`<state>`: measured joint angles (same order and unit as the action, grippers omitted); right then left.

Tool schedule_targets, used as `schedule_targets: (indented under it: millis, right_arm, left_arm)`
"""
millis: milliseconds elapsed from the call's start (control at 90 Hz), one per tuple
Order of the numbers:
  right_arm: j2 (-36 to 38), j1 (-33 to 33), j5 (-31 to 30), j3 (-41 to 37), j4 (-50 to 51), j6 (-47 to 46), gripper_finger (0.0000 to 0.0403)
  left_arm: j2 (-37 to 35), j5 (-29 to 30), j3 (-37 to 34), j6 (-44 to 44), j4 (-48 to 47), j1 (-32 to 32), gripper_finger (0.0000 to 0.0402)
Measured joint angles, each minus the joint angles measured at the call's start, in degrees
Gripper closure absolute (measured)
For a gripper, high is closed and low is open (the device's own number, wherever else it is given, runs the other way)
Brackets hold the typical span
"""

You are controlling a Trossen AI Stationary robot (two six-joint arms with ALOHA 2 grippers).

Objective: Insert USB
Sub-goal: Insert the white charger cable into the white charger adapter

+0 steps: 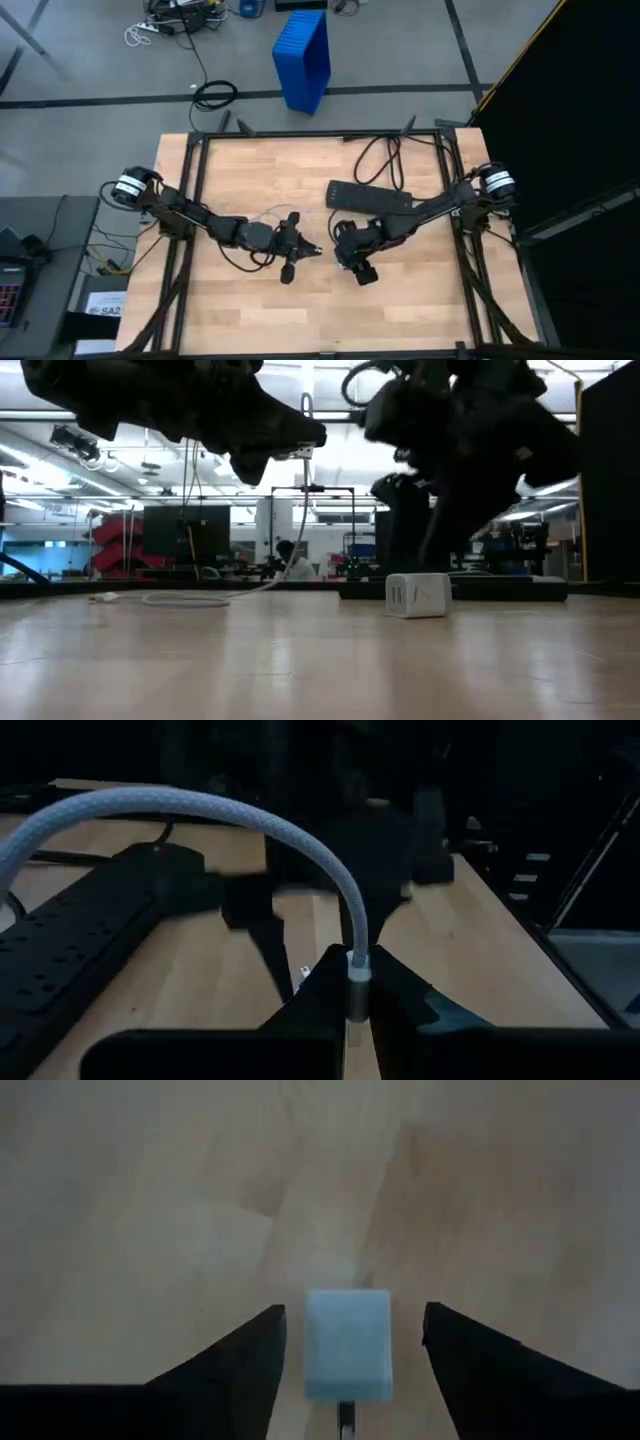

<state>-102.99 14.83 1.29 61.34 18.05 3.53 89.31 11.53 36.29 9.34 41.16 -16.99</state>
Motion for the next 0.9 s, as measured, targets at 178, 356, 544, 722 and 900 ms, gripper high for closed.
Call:
schedule_targets:
  millis: [178,356,544,722,900]
  right_arm:
    - [-3.5,-0.3,0.4,0.7,0.3,0.0,0.0182]
    - [-4.5,-0.6,0.5,0.8,0.4,-0.4,0.0189]
    - [-4.5,-0.6,0.5,0.8,0.7,-0.4,0.0244]
    - [-4.4,-0.6,0.3,0.7,0.4,-0.4,0.0289]
    - [-4.7,-0.3,-2.5,0.5,-5.9,-1.0,0.0289]
  left_arm:
    - [0.0,0.0,0.0,0.2,-0.6,0.0,0.0397]
    - [0.0,0.0,0.0,0.3,-0.6,0.0,0.0395]
    - [0.1,0.7,0.0,0.3,-0.6,0.0,0.0394]
    - [0.1,1.5,0.0,0.4,-0.4,0.0,0.0395]
    - [0.1,3.0,0.0,-0.8,2.6,-0.8,0.0396]
